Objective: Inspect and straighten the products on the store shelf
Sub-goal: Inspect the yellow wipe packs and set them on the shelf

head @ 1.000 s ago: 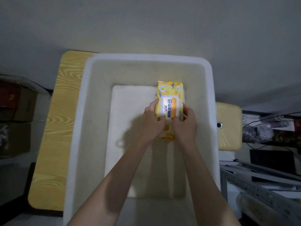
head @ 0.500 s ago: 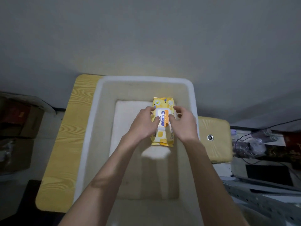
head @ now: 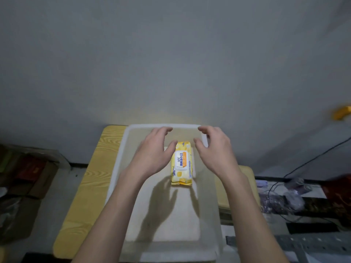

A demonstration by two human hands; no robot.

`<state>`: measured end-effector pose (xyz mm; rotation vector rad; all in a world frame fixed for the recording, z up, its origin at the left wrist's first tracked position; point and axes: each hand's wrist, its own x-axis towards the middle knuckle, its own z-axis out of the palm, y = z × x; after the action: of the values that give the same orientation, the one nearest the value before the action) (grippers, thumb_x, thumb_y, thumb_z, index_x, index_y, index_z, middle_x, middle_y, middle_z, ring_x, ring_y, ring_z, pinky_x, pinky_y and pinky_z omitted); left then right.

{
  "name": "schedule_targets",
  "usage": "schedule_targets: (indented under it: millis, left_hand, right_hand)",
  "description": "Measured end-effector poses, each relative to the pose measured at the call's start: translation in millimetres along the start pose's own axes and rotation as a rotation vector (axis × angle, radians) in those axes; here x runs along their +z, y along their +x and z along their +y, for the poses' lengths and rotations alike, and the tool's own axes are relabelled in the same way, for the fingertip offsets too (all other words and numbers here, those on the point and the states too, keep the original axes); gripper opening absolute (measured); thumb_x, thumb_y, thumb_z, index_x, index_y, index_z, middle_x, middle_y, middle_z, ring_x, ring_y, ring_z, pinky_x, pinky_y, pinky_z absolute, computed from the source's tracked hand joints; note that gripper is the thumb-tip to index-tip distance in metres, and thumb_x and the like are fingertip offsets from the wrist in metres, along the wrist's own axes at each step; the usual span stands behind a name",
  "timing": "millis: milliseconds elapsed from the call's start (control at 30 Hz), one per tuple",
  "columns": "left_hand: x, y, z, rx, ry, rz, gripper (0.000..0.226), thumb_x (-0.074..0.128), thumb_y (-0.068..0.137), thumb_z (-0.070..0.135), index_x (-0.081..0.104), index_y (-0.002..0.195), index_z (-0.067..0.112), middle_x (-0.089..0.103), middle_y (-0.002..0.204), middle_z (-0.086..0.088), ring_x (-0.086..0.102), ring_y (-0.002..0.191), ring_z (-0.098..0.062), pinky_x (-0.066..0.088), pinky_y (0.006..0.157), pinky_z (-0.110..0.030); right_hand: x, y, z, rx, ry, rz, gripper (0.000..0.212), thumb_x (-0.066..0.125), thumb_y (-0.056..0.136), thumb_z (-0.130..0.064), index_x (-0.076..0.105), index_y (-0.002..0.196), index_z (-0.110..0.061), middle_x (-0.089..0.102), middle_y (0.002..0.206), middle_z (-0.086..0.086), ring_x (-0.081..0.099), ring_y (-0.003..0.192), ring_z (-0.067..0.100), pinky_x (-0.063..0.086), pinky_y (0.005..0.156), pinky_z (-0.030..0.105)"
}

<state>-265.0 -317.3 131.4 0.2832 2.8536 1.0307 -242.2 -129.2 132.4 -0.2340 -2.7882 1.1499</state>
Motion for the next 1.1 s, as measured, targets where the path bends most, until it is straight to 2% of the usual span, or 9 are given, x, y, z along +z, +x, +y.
schedule_targets:
  millis: [100, 233, 433, 567, 733, 933, 1033, 1100]
  left_hand:
    - [-13.3, -28.5, 12.5, 0.056, 0.038, 0.036, 0.046, 0.05, 0.102, 0.045, 0.045, 0.145, 0.029, 0.048, 0.145, 0.012, 0.05, 0.13, -0.012, 0.044, 0.108, -0.042]
    - [-25.6, -53.3, 19.9, 0.103, 0.088, 0.106, 0.047, 0.05, 0.102, 0.043, 0.047, 0.145, 0.025, 0.05, 0.143, 0.008, 0.051, 0.128, -0.016, 0.042, 0.109, -0.041]
    - [-31.6, -71.8, 8.6, 0.162, 0.05, 0.123, 0.046, 0.052, 0.101, 0.042, 0.049, 0.144, 0.026, 0.053, 0.14, 0.008, 0.053, 0.125, -0.016, 0.044, 0.106, -0.041]
    - [-27.5, -87.9, -15.2, 0.177, 0.028, 0.052, 0.043, 0.05, 0.102, 0.042, 0.048, 0.143, 0.03, 0.052, 0.139, 0.012, 0.052, 0.126, -0.013, 0.044, 0.105, -0.038]
    - [-16.9, -113.8, -55.3, 0.201, 0.096, -0.124, 0.044, 0.049, 0.103, 0.04, 0.049, 0.144, 0.025, 0.053, 0.14, 0.006, 0.053, 0.126, -0.019, 0.043, 0.105, -0.04]
    - [-3.4, -144.5, -60.8, 0.232, -0.114, -0.275, 0.036, 0.053, 0.102, 0.037, 0.054, 0.137, 0.032, 0.057, 0.13, 0.016, 0.056, 0.114, -0.004, 0.049, 0.094, -0.034]
    - [7.5, -154.3, -55.0, 0.274, -0.098, -0.349, 0.036, 0.052, 0.102, 0.04, 0.052, 0.137, 0.033, 0.057, 0.132, 0.016, 0.056, 0.116, -0.006, 0.05, 0.095, -0.036]
    - [17.5, -161.2, -46.0, 0.318, -0.085, -0.411, 0.037, 0.05, 0.102, 0.041, 0.051, 0.139, 0.034, 0.056, 0.133, 0.017, 0.055, 0.117, -0.006, 0.049, 0.096, -0.036]
  right_hand:
    - [-16.6, -23.5, -12.3, -0.045, -0.036, 0.042, 0.037, 0.062, 0.1, -0.031, 0.061, 0.135, -0.021, 0.059, 0.134, -0.002, 0.053, 0.128, 0.021, 0.042, 0.109, 0.04]
    - [-28.4, -47.1, -24.0, -0.072, -0.069, 0.068, 0.036, 0.061, 0.1, -0.032, 0.06, 0.135, -0.023, 0.057, 0.135, -0.005, 0.05, 0.127, 0.019, 0.038, 0.106, 0.033]
    - [-18.3, -76.1, -31.7, -0.045, -0.082, 0.112, 0.035, 0.06, 0.101, -0.033, 0.06, 0.135, -0.024, 0.057, 0.134, -0.006, 0.051, 0.124, 0.017, 0.039, 0.103, 0.032]
    - [5.4, -104.4, -34.6, 0.024, -0.119, 0.123, 0.034, 0.06, 0.1, -0.033, 0.061, 0.134, -0.024, 0.058, 0.132, -0.005, 0.052, 0.121, 0.02, 0.041, 0.103, 0.035]
    - [31.1, -158.2, -33.5, 0.168, -0.22, 0.101, 0.035, 0.059, 0.101, -0.033, 0.061, 0.135, -0.022, 0.058, 0.133, -0.003, 0.051, 0.125, 0.02, 0.039, 0.104, 0.034]
    - [19.9, -233.0, -21.2, 0.402, -0.126, 0.238, 0.035, 0.059, 0.102, -0.035, 0.059, 0.135, -0.027, 0.056, 0.131, -0.012, 0.052, 0.122, 0.01, 0.047, 0.102, 0.035]
    - [10.7, -271.0, -14.9, 0.515, -0.087, 0.321, 0.032, 0.059, 0.102, -0.036, 0.059, 0.133, -0.031, 0.054, 0.127, -0.017, 0.053, 0.111, 0.002, 0.045, 0.092, 0.025]
    - [6.0, -295.9, -11.4, 0.585, -0.074, 0.378, 0.03, 0.06, 0.102, -0.036, 0.059, 0.131, -0.033, 0.053, 0.124, -0.02, 0.051, 0.11, -0.001, 0.041, 0.092, 0.022]
